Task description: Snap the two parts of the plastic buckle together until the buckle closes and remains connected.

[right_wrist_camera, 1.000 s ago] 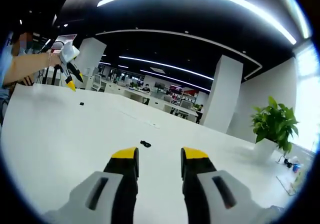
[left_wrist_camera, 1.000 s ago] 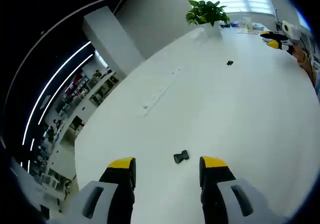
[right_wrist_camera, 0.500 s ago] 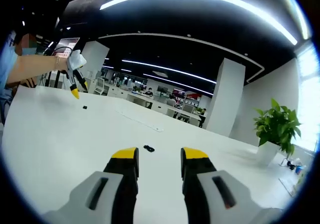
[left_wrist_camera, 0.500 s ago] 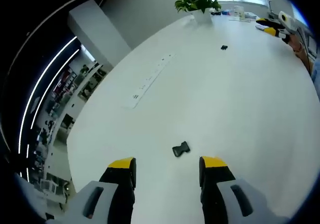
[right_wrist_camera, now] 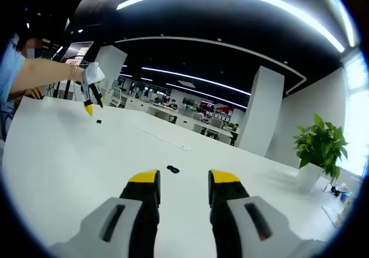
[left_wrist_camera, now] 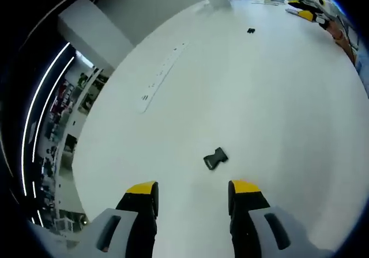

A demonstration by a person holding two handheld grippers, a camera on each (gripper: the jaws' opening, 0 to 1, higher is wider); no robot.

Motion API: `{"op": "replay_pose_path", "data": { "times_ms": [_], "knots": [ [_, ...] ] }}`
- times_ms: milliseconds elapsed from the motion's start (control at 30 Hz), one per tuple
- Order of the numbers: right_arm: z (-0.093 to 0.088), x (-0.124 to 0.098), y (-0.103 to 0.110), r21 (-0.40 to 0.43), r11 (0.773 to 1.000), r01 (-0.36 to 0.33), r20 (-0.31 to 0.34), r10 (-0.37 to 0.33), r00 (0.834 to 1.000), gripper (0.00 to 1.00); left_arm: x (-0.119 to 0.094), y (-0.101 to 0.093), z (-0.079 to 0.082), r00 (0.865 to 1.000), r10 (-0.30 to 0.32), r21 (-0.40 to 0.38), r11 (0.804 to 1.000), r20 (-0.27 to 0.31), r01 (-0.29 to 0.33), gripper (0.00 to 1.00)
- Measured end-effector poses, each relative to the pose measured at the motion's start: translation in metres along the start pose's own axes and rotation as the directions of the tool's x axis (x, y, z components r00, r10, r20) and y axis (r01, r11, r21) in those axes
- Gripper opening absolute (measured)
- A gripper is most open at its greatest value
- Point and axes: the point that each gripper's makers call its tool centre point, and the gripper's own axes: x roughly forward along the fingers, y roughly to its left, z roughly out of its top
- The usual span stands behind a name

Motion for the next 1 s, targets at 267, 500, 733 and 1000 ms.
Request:
{"op": "replay_pose_path", "data": {
  "times_ms": [267,500,733,1000],
  "knots": [
    [-0.001,0.002,0.002,-0.005,1.0,-0.013,-0.007,0.013,1.0,0.33,0.013,-0.009,0.013,0.996,-0.083,0.09,0.992,-0.019,0.084,0.44],
    [0.0,0.001,0.004,-0.006,1.0,-0.021,-0.002,0.021,1.0,0.32,0.02,-0.01,0.021,0.991,-0.126,0.128,0.983,-0.051,0.132,0.37],
    [0.001,0.001,0.006,-0.005,0.999,-0.035,0.0,0.035,0.999,0.32,0.022,-0.017,0.024,0.984,-0.162,0.154,0.973,-0.073,0.171,0.33],
    [0.001,0.001,0.009,-0.007,0.999,-0.042,0.002,0.042,0.999,0.31,0.023,-0.025,0.024,0.974,-0.212,0.113,0.969,-0.074,0.22,0.23]
  ]
}}
